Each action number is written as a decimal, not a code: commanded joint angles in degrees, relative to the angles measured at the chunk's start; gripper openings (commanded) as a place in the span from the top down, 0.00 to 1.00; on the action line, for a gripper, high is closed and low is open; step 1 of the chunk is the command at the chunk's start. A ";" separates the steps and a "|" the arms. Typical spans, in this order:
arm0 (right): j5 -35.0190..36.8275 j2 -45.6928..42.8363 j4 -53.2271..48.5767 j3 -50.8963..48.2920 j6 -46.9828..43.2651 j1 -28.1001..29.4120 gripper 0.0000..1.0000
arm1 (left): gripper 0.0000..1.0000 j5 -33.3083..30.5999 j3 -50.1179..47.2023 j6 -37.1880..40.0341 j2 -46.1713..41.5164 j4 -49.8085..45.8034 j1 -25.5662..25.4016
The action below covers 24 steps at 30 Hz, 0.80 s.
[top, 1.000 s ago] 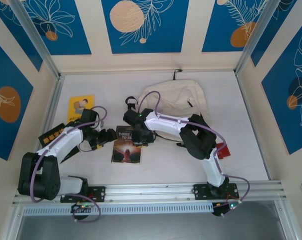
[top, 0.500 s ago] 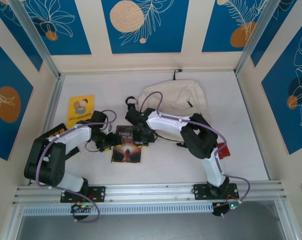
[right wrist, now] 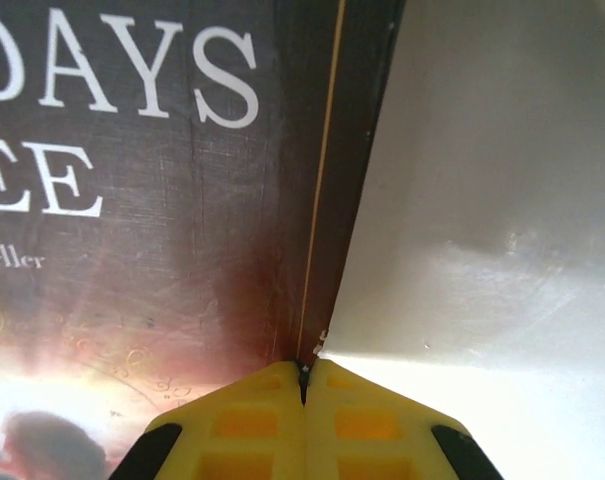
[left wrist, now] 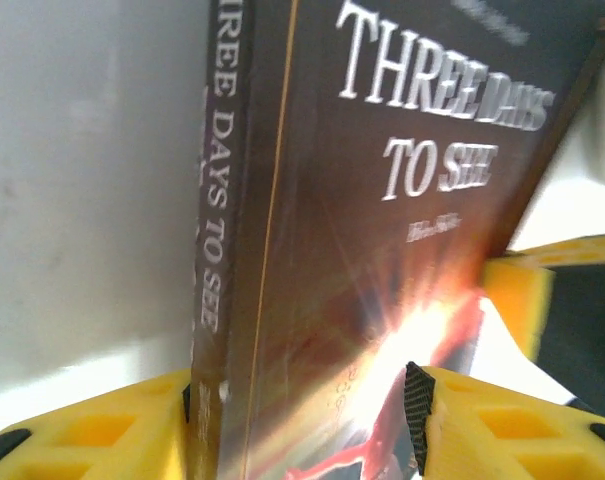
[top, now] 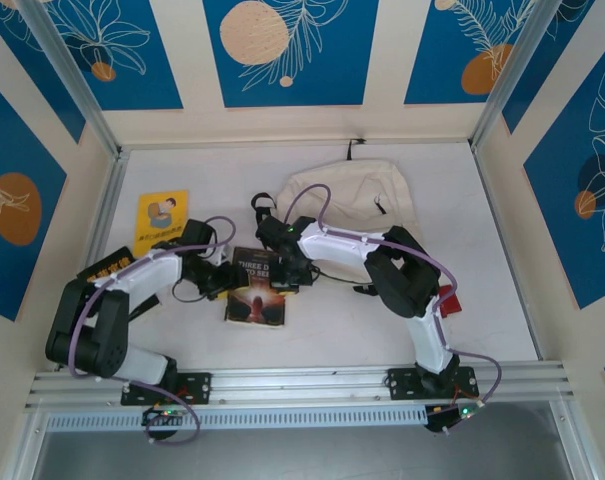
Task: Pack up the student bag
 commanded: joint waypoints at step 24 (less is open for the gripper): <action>0.05 -16.05 8.71 -8.82 -4.74 -0.15 0.52 | 1.00 -12.68 5.62 0.51 -12.08 -13.51 -0.59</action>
